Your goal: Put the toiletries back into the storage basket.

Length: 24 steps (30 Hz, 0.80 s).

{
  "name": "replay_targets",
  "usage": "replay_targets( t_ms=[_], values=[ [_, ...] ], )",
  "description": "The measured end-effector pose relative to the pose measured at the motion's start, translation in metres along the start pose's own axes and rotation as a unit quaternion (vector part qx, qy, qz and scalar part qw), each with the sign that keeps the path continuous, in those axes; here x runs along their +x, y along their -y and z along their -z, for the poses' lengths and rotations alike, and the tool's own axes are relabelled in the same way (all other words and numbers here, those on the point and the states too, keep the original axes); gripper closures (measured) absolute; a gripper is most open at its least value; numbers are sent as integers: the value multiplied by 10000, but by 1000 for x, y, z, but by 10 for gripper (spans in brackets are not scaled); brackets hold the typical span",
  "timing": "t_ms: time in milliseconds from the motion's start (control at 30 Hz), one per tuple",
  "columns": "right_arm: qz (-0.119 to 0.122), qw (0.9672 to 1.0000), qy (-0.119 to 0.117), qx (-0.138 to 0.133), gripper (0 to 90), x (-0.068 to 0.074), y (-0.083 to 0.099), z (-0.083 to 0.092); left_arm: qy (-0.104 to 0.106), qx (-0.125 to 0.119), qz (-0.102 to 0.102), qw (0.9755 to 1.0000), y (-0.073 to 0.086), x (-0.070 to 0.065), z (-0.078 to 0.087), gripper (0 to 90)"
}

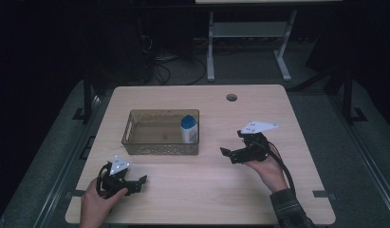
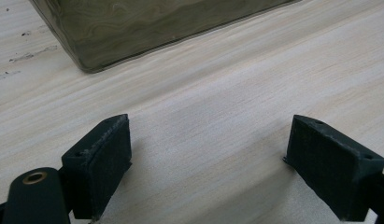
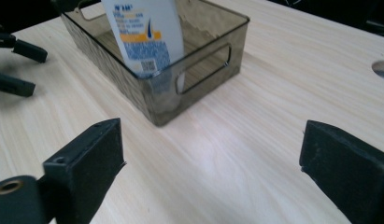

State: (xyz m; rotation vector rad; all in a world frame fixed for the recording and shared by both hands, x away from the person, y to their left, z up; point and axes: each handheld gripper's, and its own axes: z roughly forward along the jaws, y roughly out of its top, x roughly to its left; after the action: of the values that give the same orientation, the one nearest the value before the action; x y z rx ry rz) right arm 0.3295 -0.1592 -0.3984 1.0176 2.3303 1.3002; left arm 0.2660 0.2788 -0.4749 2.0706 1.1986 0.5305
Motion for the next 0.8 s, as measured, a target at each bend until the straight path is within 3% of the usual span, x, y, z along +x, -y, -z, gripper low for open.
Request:
replay_targets(
  t_ms=[333,800],
  values=[
    [-204,9997,73,105,33,-8,23,21,0,0,-5,10000,0,0,0,129],
    [-464,9979,349,270,24,-21,59,44,1,-17,-3,10000,0,0,0,130]
  ],
)
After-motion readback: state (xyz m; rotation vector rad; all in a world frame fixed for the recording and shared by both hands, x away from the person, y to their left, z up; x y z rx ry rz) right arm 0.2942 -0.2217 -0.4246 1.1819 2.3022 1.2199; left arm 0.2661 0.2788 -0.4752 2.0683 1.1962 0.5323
